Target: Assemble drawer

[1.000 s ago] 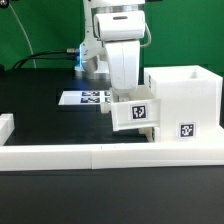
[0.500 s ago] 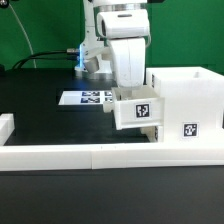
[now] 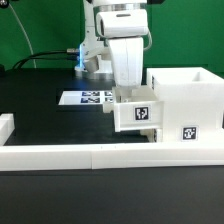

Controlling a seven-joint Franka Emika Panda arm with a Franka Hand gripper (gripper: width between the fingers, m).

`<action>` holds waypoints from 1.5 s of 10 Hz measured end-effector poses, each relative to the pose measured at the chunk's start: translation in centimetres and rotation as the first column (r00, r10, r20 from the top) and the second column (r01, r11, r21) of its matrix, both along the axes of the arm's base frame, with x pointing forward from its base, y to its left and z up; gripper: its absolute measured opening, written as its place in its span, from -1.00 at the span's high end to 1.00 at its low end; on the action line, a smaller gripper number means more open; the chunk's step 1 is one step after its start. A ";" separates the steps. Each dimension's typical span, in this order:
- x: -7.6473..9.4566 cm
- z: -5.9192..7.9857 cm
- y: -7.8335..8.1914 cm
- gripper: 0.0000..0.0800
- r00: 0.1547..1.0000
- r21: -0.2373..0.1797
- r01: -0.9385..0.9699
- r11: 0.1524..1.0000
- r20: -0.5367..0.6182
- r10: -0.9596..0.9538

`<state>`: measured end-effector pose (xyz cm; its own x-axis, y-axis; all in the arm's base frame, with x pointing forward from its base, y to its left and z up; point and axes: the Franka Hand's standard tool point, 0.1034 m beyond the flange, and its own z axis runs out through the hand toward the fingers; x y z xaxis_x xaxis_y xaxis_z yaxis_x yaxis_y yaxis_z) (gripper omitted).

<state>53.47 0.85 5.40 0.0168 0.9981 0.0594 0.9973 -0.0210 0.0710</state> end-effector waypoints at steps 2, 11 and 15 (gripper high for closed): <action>0.2 0.8 0.0 0.33 1.000 -0.005 0.007 1.000 0.002 -0.007; 1.6 5.7 -5.2 -0.62 0.999 -0.063 -0.034 0.997 0.011 0.034; 1.4 3.6 -6.5 -0.62 0.997 -0.001 -0.074 0.997 -0.014 0.074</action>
Offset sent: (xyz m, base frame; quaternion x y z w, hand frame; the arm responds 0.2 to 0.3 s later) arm -0.0031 -0.0062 0.0273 0.0061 -0.0241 -0.0124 0.9996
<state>54.88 -5.61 9.00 -0.0567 0.9967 0.0581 0.9969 0.0534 0.0571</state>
